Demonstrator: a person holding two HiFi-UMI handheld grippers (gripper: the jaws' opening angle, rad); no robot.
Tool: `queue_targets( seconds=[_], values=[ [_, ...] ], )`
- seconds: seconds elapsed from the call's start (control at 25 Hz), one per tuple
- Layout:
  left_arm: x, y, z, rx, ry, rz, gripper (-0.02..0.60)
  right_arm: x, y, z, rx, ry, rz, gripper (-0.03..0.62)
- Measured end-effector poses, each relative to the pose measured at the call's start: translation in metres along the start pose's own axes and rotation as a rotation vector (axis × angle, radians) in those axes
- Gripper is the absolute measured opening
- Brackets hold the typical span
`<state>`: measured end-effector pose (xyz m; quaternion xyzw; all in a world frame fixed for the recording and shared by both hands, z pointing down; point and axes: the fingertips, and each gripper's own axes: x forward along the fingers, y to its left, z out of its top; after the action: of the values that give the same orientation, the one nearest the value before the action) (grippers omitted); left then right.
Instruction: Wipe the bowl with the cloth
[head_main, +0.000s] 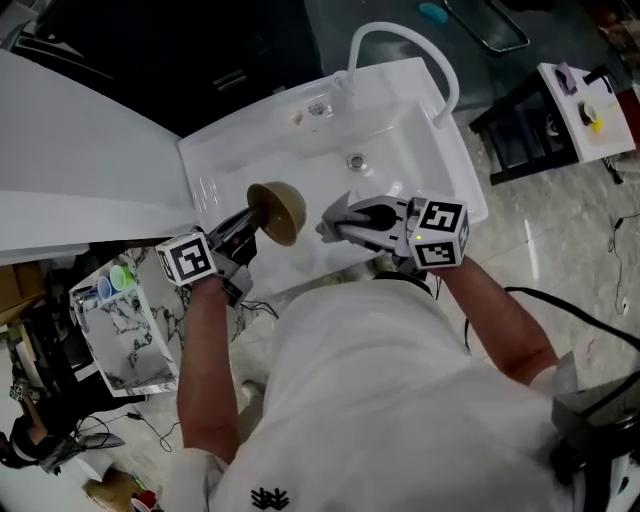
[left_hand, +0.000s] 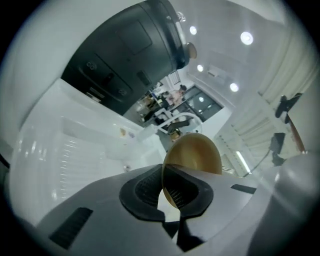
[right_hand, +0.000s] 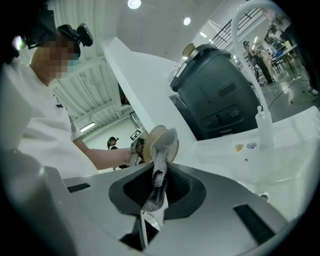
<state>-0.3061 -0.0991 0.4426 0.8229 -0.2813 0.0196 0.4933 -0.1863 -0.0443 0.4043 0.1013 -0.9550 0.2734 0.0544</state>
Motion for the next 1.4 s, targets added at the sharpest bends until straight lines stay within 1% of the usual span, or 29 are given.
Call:
queue_targets(
  seconds=[0.08,0.24,0.36,0.64,0.88,1.04,1.24,1.4],
  values=[
    [-0.002,0.029,0.004,-0.012,0.028,0.106,0.018,-0.004,0.001,-0.002,-0.006,0.001,-0.023,0.043],
    [-0.001,0.077,0.013,-0.033,0.078,0.270,0.017,-0.016,-0.003,0.002,-0.015,-0.018,-0.090,0.043],
    [0.001,0.112,0.016,-0.031,0.127,0.404,0.018,-0.027,-0.004,0.002,-0.003,-0.033,-0.127,0.043],
    [0.010,0.176,0.025,-0.024,0.233,0.609,0.018,-0.045,-0.007,0.004,0.002,-0.071,-0.200,0.043],
    [0.013,0.214,0.028,-0.050,0.298,0.721,0.018,-0.066,-0.013,0.003,0.016,-0.102,-0.251,0.043],
    [0.016,0.229,0.028,-0.071,0.325,0.777,0.018,-0.081,-0.015,0.001,0.017,-0.094,-0.276,0.043],
    [0.018,0.243,0.027,-0.070,0.372,0.851,0.018,-0.093,-0.019,0.002,0.017,-0.085,-0.279,0.043],
    [0.014,0.248,0.031,-0.056,0.363,0.905,0.018,-0.097,-0.021,0.004,0.003,-0.074,-0.270,0.043]
  ],
)
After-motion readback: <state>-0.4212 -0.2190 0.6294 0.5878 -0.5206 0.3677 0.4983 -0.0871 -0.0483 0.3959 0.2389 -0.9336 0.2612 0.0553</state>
